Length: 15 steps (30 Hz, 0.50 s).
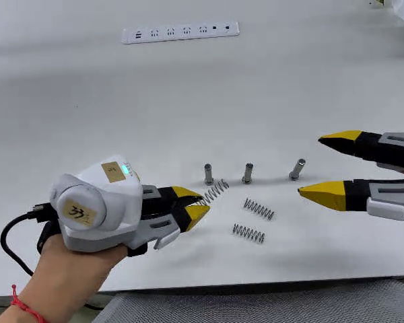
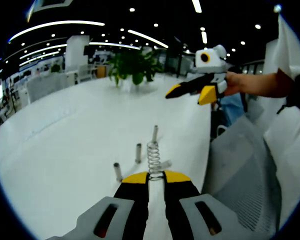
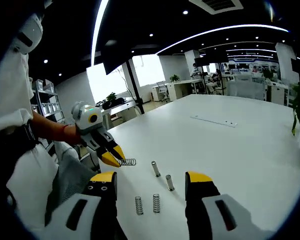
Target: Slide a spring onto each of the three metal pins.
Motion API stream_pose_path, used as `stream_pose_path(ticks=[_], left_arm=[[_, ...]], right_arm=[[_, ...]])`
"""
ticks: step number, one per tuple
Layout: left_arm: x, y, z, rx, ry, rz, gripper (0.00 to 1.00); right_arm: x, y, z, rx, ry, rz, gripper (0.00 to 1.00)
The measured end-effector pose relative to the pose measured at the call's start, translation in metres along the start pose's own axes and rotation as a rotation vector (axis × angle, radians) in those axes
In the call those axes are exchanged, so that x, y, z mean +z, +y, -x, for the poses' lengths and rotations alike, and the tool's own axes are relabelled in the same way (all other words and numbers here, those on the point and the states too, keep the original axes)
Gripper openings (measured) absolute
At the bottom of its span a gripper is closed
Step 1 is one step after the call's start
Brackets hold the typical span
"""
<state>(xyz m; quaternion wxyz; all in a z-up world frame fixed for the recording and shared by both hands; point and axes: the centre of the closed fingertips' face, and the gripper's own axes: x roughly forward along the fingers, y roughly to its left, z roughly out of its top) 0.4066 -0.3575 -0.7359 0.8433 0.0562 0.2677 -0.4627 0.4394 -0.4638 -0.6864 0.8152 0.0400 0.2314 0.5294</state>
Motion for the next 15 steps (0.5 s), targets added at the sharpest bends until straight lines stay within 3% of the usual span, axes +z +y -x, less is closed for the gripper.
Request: stream_pose_path(ticks=[6, 10, 15], left_arm=[[0.037, -0.007, 0.001, -0.011, -0.107, -0.003, 0.1], [0.053, -0.012, 0.001, -0.022, -0.157, -0.009, 0.1], [0.068, -0.018, 0.001, -0.037, -0.203, -0.014, 0.1]], right_arm=[[0.032, 0.017, -0.018, 0.053, -0.149, -0.178, 0.39], [0.031, 0.023, -0.027, 0.068, -0.14, -0.189, 0.34], [0.034, 0.03, -0.034, 0.1, -0.17, -0.271, 0.29]])
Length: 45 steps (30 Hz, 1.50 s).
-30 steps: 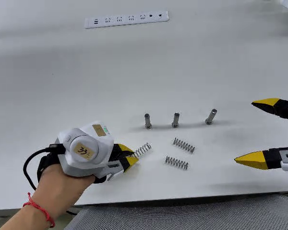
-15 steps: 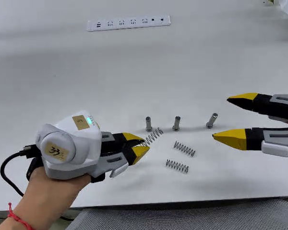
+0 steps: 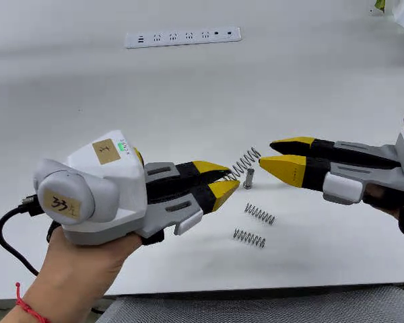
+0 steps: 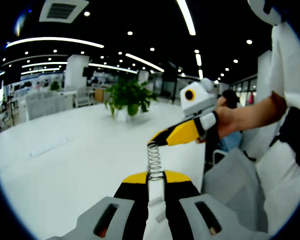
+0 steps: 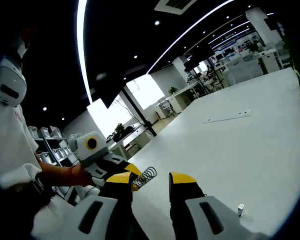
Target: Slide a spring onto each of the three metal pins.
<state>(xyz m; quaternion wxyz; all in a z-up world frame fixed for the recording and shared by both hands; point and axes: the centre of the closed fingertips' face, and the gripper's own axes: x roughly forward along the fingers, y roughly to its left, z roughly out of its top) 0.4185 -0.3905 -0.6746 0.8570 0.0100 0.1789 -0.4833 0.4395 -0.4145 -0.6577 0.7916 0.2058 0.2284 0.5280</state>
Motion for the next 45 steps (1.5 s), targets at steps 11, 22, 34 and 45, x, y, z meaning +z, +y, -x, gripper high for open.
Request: stream_pose_path(ticks=[11, 22, 34, 45], left_arm=[[0.01, -0.006, -0.003, -0.016, -0.043, 0.011, 0.1], [0.011, -0.008, -0.005, -0.028, -0.045, 0.007, 0.1], [0.006, -0.01, -0.006, -0.044, -0.026, 0.008, 0.1], [0.0, -0.014, -0.01, -0.064, -0.002, -0.015, 0.1]], right_arm=[[0.005, 0.009, -0.003, 0.044, -0.042, -0.106, 0.18], [0.01, 0.012, -0.004, 0.06, -0.043, -0.096, 0.13], [0.01, 0.024, -0.008, 0.08, 0.036, 0.039, 0.12], [0.003, 0.034, -0.007, 0.099, 0.137, 0.184, 0.12]])
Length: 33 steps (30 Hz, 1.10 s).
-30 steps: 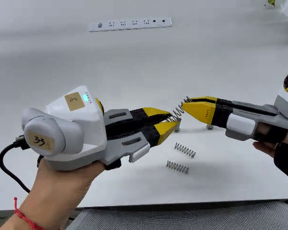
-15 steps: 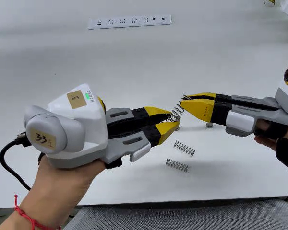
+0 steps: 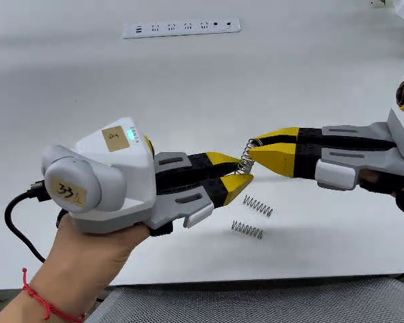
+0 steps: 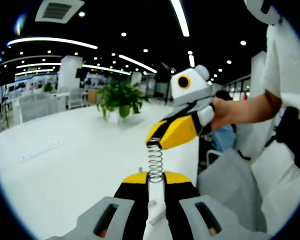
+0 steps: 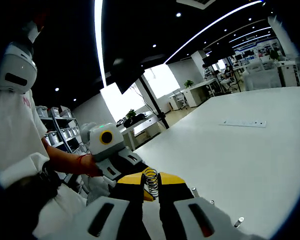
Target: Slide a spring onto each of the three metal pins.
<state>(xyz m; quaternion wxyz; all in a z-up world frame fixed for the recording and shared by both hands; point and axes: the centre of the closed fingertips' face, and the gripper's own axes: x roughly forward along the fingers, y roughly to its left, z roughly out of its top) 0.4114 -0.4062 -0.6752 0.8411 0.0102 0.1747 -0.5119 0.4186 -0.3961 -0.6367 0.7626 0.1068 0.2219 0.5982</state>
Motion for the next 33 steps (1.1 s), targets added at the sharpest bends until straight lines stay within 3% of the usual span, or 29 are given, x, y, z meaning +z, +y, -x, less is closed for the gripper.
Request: stream_pose_path(ticks=[13, 17, 20, 23, 28, 33], left_arm=[[-0.004, -0.005, -0.004, -0.021, 0.021, -0.041, 0.1], [-0.006, -0.007, -0.005, -0.032, 0.03, -0.054, 0.1], [-0.009, -0.008, -0.007, -0.04, 0.047, -0.073, 0.1], [-0.012, -0.008, -0.009, -0.049, 0.065, -0.093, 0.1], [-0.014, -0.01, -0.011, -0.062, 0.079, -0.116, 0.1], [-0.015, -0.012, -0.012, -0.073, 0.083, -0.126, 0.1]], right_arm=[[-0.003, 0.001, 0.006, 0.033, 0.125, 0.141, 0.15], [-0.007, 0.001, 0.009, 0.06, 0.258, 0.264, 0.2], [-0.008, 0.009, 0.008, 0.109, 0.35, 0.345, 0.22], [-0.016, 0.01, 0.008, 0.157, 0.499, 0.488, 0.23], [-0.029, 0.008, 0.004, 0.229, 0.658, 0.631, 0.23], [-0.035, 0.01, 0.0, 0.282, 0.729, 0.68, 0.22]])
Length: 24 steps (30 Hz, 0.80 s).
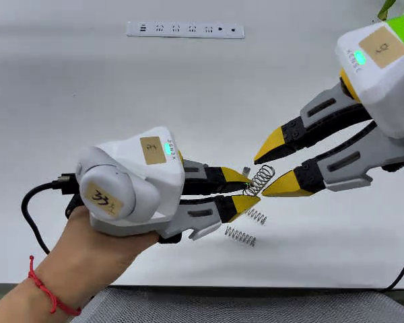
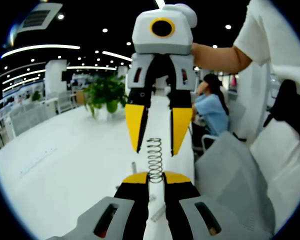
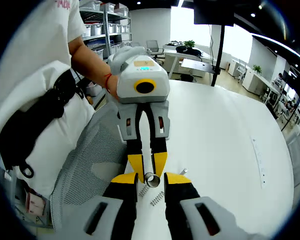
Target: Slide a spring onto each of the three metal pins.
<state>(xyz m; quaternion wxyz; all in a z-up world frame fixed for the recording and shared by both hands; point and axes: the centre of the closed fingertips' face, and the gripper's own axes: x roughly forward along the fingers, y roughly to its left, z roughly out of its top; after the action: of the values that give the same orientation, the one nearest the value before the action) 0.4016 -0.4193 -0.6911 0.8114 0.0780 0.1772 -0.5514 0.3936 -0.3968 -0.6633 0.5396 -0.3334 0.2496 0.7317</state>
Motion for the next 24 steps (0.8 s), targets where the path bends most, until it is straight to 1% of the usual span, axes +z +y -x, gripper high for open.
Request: stream_pose_path(ticks=[3, 7, 13, 24], left_arm=[[-0.0001, -0.0007, 0.0, -0.004, -0.002, -0.002, 0.1], [-0.0013, -0.0008, 0.0006, -0.006, -0.002, 0.0, 0.1], [-0.0004, -0.0012, 0.001, -0.011, -0.008, 0.002, 0.1], [-0.0029, -0.0022, 0.0024, -0.015, -0.004, -0.004, 0.1]], right_arm=[[-0.0007, 0.0004, -0.0015, 0.015, 0.029, 0.025, 0.19], [-0.0068, 0.0004, -0.0003, 0.041, 0.069, 0.053, 0.17], [-0.0087, 0.0018, -0.003, 0.07, 0.101, 0.074, 0.16], [-0.008, 0.0027, -0.0062, 0.087, 0.12, 0.089, 0.12]])
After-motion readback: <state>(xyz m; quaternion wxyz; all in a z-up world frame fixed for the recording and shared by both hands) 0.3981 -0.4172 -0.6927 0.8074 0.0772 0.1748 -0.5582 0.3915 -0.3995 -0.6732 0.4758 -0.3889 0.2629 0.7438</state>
